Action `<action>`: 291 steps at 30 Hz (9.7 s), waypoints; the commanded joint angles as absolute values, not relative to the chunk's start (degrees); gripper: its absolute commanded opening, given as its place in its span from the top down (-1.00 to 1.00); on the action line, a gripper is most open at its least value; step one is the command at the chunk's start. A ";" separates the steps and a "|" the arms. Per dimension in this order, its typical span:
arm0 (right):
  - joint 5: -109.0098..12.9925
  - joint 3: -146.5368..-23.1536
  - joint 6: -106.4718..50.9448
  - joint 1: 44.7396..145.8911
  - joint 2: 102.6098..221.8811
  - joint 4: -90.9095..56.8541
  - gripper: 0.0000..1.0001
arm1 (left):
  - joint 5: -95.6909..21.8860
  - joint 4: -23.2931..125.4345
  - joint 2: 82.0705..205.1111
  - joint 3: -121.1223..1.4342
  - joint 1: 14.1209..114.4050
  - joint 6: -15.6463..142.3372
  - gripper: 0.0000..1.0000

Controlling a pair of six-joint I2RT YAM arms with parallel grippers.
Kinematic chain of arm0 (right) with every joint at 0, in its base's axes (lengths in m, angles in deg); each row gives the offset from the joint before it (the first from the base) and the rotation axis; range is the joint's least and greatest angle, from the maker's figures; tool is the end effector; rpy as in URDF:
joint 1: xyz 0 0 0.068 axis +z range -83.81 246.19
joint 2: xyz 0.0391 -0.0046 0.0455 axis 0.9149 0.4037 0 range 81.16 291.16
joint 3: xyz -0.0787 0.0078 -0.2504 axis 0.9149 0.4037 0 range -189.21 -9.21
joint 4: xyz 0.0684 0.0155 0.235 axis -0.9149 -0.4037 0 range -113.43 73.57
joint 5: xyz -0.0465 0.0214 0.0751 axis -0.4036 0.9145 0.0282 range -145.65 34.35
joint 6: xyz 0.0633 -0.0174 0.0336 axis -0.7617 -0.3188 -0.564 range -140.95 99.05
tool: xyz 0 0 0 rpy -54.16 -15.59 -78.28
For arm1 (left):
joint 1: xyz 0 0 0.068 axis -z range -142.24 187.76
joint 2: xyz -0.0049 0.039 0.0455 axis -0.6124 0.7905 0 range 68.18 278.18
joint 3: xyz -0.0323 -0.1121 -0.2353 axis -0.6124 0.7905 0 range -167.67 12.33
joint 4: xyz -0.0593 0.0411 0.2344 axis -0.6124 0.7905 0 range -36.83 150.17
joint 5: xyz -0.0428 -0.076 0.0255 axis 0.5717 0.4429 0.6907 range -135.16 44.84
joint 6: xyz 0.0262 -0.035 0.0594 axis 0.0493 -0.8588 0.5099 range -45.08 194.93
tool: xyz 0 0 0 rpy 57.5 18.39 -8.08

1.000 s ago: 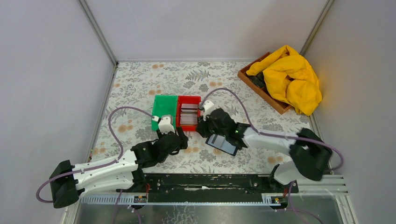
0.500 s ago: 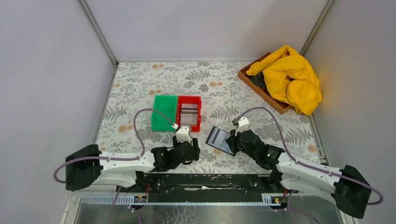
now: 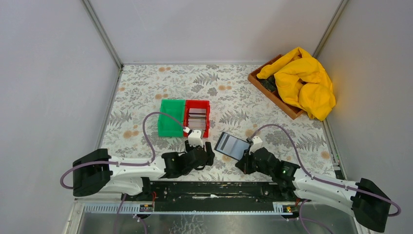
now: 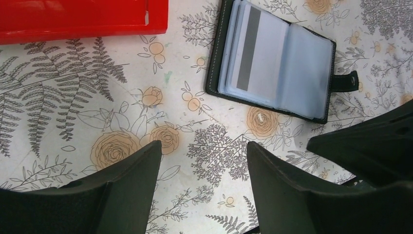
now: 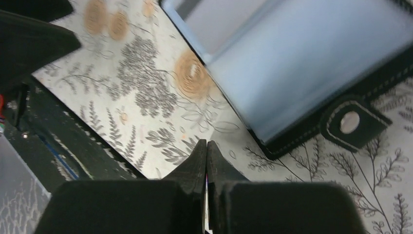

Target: Take the credit cards out of the card holder

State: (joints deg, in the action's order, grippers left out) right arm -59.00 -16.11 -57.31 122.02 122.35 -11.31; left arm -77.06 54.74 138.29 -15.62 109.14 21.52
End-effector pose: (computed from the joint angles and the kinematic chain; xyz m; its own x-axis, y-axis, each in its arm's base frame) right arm 0.0981 0.1382 0.1356 -0.6932 0.0327 -0.7200 -0.4798 0.7245 0.4948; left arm 0.1055 -0.2114 0.1563 -0.6796 -0.1177 -0.7241 0.2298 0.9032 -0.3624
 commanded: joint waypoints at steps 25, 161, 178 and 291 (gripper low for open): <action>-73.71 -22.50 -61.38 111.82 137.63 -14.20 0.95 | -79.63 52.73 133.14 -12.30 109.52 19.94 -0.44; -45.52 -28.20 -51.45 100.82 157.83 10.36 0.10 | -62.23 -1.15 170.65 -8.33 99.89 15.86 1.00; -26.49 -24.78 -56.32 100.74 162.81 32.42 0.11 | -61.12 -2.08 171.32 -8.00 99.11 15.87 1.00; -34.13 -19.99 -56.41 100.77 151.99 17.14 0.99 | -64.76 5.56 164.05 -9.37 101.62 17.45 0.92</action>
State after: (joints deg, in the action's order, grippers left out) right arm -34.98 -18.90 -58.84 100.41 152.56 19.64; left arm -62.81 9.93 162.36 -10.09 101.16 17.71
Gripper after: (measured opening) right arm 0.014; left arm 0.047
